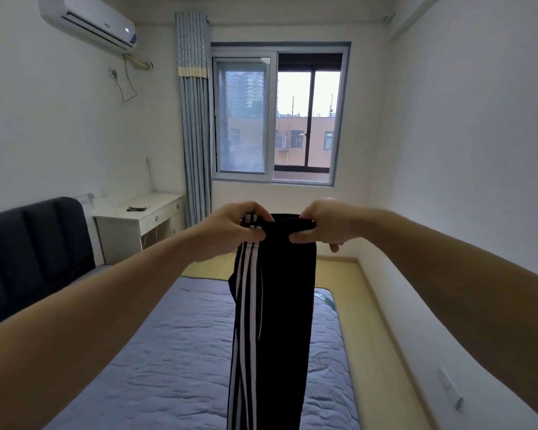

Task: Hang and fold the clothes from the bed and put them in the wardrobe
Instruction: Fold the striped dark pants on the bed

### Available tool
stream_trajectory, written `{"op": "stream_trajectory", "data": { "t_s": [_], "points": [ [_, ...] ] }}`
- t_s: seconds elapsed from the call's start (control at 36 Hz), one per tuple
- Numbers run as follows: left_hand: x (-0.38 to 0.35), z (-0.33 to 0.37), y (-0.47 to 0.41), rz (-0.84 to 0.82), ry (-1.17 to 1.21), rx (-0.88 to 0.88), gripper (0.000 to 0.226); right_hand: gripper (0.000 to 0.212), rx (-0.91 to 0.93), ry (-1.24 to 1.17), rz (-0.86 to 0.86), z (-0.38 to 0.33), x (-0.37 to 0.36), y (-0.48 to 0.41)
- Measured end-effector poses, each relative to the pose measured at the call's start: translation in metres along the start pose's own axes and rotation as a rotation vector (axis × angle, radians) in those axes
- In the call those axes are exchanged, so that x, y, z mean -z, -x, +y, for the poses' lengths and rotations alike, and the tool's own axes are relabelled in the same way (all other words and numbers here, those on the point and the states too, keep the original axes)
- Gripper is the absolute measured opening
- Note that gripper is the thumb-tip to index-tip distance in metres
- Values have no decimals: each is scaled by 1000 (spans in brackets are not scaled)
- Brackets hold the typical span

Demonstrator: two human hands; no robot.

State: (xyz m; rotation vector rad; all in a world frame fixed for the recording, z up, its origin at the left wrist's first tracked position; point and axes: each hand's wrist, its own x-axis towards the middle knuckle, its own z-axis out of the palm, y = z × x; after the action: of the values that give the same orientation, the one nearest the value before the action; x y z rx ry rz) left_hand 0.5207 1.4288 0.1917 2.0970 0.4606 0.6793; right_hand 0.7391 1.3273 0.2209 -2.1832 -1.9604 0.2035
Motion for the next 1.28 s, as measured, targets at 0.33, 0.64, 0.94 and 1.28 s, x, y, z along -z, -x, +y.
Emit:
{"op": "stream_trajectory", "data": {
  "t_s": [0.33,0.64,0.94,1.28],
  "points": [
    [-19,-23,-27,76,-47,20,37,37,-84,-124,162,3,4,-16],
    [2,-25,-78,-84,58,-6,22,36,-110,-26,186,13,18,-35],
    [24,-35,-128,-341,-9,-118,45,33,-251,-218,-134,49,30,-45],
    [56,-54,-199,-351,-173,-193,24,19,-98,-582,218,52,24,-77]
  ]
}}
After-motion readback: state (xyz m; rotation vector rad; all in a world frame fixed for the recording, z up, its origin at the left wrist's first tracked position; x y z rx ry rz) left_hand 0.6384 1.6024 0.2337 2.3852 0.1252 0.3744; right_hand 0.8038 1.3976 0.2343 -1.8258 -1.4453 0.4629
